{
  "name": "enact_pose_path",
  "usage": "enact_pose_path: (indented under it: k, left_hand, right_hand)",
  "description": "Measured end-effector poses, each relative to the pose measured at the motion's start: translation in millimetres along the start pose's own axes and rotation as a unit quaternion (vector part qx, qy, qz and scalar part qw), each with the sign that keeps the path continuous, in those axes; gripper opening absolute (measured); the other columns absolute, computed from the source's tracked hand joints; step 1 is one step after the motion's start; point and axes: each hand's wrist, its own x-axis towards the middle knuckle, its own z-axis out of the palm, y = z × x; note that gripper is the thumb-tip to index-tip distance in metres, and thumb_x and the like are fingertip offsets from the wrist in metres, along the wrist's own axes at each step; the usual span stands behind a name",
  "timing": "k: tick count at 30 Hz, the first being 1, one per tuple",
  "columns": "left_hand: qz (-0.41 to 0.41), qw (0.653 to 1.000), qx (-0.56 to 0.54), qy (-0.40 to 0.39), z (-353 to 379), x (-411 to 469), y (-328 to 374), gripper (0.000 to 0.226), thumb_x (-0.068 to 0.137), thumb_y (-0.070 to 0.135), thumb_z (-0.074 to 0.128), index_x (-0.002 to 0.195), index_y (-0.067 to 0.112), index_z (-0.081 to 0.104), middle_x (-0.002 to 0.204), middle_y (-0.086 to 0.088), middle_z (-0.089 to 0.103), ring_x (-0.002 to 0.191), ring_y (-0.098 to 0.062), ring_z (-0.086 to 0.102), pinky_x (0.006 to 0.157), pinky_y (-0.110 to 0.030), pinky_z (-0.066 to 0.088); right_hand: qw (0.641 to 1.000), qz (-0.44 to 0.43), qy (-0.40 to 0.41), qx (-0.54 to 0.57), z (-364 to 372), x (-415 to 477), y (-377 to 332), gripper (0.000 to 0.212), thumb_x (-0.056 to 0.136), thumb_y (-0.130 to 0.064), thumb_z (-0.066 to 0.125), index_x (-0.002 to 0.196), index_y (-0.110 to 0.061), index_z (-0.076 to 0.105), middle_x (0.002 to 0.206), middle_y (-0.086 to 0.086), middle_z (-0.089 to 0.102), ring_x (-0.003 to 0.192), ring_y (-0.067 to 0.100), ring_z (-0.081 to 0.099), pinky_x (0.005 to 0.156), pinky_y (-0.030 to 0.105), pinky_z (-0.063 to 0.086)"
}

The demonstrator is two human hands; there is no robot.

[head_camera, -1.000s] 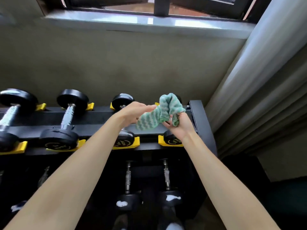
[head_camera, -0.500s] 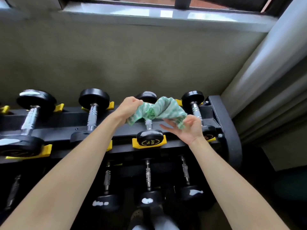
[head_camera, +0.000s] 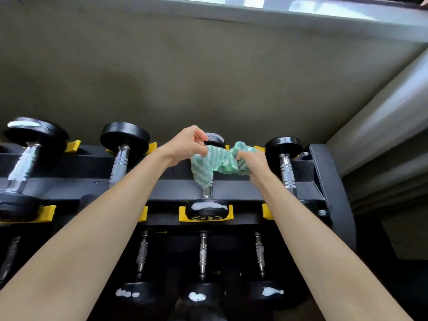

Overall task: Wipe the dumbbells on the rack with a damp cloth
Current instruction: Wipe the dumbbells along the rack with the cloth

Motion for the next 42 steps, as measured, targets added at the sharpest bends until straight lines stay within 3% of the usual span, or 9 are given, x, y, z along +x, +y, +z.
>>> enact_pose_path:
  k: [6, 11, 15, 17, 19, 21, 24, 30, 42]
  left_hand:
    - [0.000, 0.988, 0.053, 0.146, 2, 29, -31, 0.018, 0.080, -0.002, 0.054, 0.076, 0.014, 0.060, 0.075, 0.003, 0.055, 0.065, -0.007, 0.048, 0.049, -0.017, 0.037]
    - [-0.053, 0.980, 0.077, 0.176, 11, 40, -65, 0.038, 0.083, -0.008, 0.040, 0.069, 0.012, 0.069, 0.082, -0.006, 0.058, 0.053, -0.014, 0.043, 0.041, -0.013, 0.033]
    - [-0.034, 0.980, 0.142, 0.133, 20, 39, -68, 0.036, 0.088, -0.004, 0.039, 0.096, 0.005, 0.072, 0.114, -0.009, 0.064, 0.105, -0.022, 0.056, 0.087, -0.026, 0.042]
    - [-0.034, 0.985, 0.143, 0.094, 21, 38, -68, 0.031, 0.089, 0.001, 0.042, 0.105, 0.005, 0.068, 0.119, -0.009, 0.061, 0.110, -0.022, 0.053, 0.091, -0.028, 0.039]
    - [-0.046, 0.991, 0.116, 0.053, 21, 37, -70, 0.030, 0.090, 0.005, 0.043, 0.112, 0.005, 0.063, 0.120, -0.007, 0.058, 0.107, -0.018, 0.051, 0.087, -0.026, 0.037]
    - [-0.064, 0.995, 0.073, 0.020, 21, 36, -72, 0.028, 0.094, 0.016, 0.045, 0.117, 0.008, 0.058, 0.116, -0.005, 0.055, 0.101, -0.016, 0.048, 0.083, -0.027, 0.037]
    - [-0.073, 0.996, 0.058, 0.012, 25, 36, -76, 0.028, 0.097, 0.032, 0.045, 0.112, 0.011, 0.053, 0.102, -0.001, 0.052, 0.088, -0.016, 0.047, 0.075, -0.028, 0.037]
    - [-0.069, 0.996, 0.065, 0.004, 24, 36, -79, 0.019, 0.095, 0.023, 0.049, 0.106, 0.009, 0.056, 0.102, -0.010, 0.057, 0.076, -0.016, 0.049, 0.064, -0.025, 0.039]
    - [-0.102, 0.977, 0.132, -0.135, 17, 9, -68, 0.014, 0.092, 0.013, 0.054, 0.082, 0.012, 0.063, 0.068, 0.002, 0.053, 0.059, -0.006, 0.045, 0.052, -0.015, 0.035]
  right_hand:
    - [0.992, 0.022, 0.031, 0.120, 20, 32, 19, 0.041, 0.076, 0.010, 0.053, 0.114, 0.001, 0.040, 0.095, 0.012, 0.052, 0.079, 0.024, 0.056, 0.048, 0.025, 0.048]
    - [0.998, -0.027, 0.062, 0.004, 32, 37, 36, 0.040, 0.080, 0.008, 0.048, 0.099, -0.023, 0.032, 0.088, 0.001, 0.044, 0.073, 0.016, 0.045, 0.057, 0.025, 0.038]
    - [0.981, -0.116, 0.052, -0.146, 40, 36, 40, 0.038, 0.080, 0.007, 0.043, 0.088, -0.027, 0.055, 0.114, 0.010, 0.050, 0.089, 0.027, 0.055, 0.071, 0.036, 0.050]
    - [0.980, -0.113, 0.027, -0.162, 42, 33, 41, 0.031, 0.082, 0.001, 0.044, 0.083, -0.023, 0.063, 0.120, 0.014, 0.052, 0.097, 0.024, 0.055, 0.078, 0.032, 0.048]
    - [0.988, -0.095, -0.004, -0.123, 39, 30, 40, 0.018, 0.081, -0.009, 0.049, 0.085, -0.001, 0.065, 0.112, 0.027, 0.056, 0.088, 0.018, 0.049, 0.071, 0.026, 0.039]
    - [0.992, -0.088, -0.034, -0.087, 37, 26, 37, 0.032, 0.084, -0.019, 0.058, 0.090, 0.013, 0.061, 0.099, 0.031, 0.057, 0.081, 0.014, 0.045, 0.063, 0.024, 0.034]
    - [0.985, -0.081, -0.073, -0.136, 35, 19, 37, 0.026, 0.089, -0.030, 0.061, 0.089, -0.005, 0.068, 0.084, 0.006, 0.059, 0.070, 0.012, 0.050, 0.057, 0.022, 0.038]
    - [0.983, 0.002, -0.094, -0.159, 31, 18, 32, 0.019, 0.085, -0.024, 0.064, 0.074, -0.009, 0.061, 0.058, 0.002, 0.048, 0.045, 0.014, 0.037, 0.040, 0.021, 0.030]
    - [0.944, 0.052, -0.121, -0.302, 20, -1, 34, 0.015, 0.084, -0.022, 0.055, 0.081, -0.007, 0.058, 0.071, 0.011, 0.057, 0.040, 0.012, 0.037, 0.041, 0.022, 0.029]
